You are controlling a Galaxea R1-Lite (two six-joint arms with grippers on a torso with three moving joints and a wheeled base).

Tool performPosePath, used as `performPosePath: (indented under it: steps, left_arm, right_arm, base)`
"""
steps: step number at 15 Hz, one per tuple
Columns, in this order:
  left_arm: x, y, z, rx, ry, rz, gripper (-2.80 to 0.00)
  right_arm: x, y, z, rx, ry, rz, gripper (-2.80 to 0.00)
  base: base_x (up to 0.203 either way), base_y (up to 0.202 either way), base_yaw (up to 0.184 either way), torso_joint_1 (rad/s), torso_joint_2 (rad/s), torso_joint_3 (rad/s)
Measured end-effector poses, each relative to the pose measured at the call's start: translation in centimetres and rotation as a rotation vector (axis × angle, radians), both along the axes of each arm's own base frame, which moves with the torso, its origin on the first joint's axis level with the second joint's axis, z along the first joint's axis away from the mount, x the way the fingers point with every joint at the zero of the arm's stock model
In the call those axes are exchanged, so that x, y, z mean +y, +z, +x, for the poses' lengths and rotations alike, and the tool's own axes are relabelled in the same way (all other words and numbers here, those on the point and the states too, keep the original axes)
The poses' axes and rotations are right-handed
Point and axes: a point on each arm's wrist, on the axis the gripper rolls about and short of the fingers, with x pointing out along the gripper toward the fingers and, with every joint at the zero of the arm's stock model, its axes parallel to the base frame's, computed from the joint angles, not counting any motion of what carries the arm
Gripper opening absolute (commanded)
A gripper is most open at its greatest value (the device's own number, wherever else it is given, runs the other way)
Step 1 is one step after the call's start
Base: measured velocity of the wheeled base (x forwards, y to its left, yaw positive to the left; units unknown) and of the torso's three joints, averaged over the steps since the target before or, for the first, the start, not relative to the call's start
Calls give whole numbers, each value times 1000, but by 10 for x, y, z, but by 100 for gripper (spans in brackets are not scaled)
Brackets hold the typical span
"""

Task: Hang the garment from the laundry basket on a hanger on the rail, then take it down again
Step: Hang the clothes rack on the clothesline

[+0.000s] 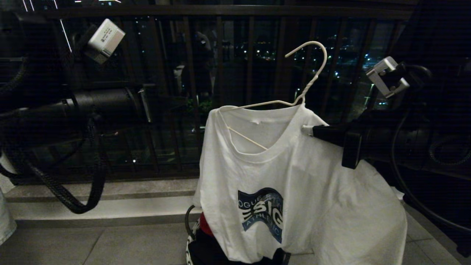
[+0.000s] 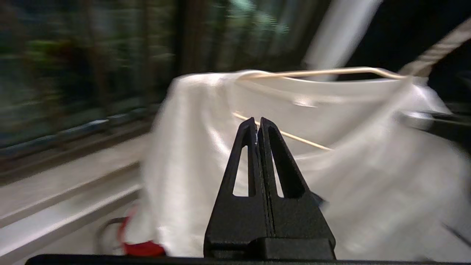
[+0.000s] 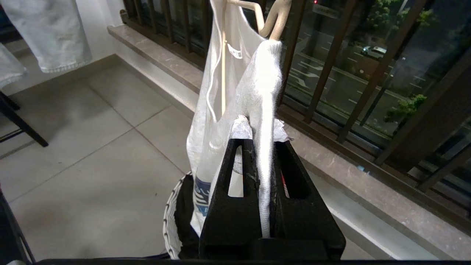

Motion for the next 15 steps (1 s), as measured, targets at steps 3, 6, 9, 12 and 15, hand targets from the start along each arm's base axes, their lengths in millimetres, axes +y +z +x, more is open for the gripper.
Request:
performPosePath:
  steps: [3, 6, 9, 12, 15]
  left_arm:
    - [-15, -9, 0, -17, 58, 80, -280]
    - [-18, -15, -4, 28, 31, 111, -280]
    - [-15, -10, -16, 95, -38, 132, -280]
    - [-8, 2, -33, 182, -148, 151, -280]
    - [0, 16, -50, 284, -227, 177, -280]
  right_arm:
    - [-1, 1, -1, 6, -21, 14, -280]
    - [-2, 2, -3, 4, -29, 15, -280]
    - [-4, 2, -6, 0, -28, 14, -280]
    - [-6, -2, -13, 2, 34, 2, -280]
    - [-6, -5, -18, 15, 135, 7, -280]
  base:
    - [0, 0, 0, 0, 0, 0]
    - [0, 0, 0, 0, 0, 0]
    - [0, 0, 0, 0, 0, 0]
    - [0, 0, 0, 0, 0, 0]
    - [0, 0, 0, 0, 0, 0]
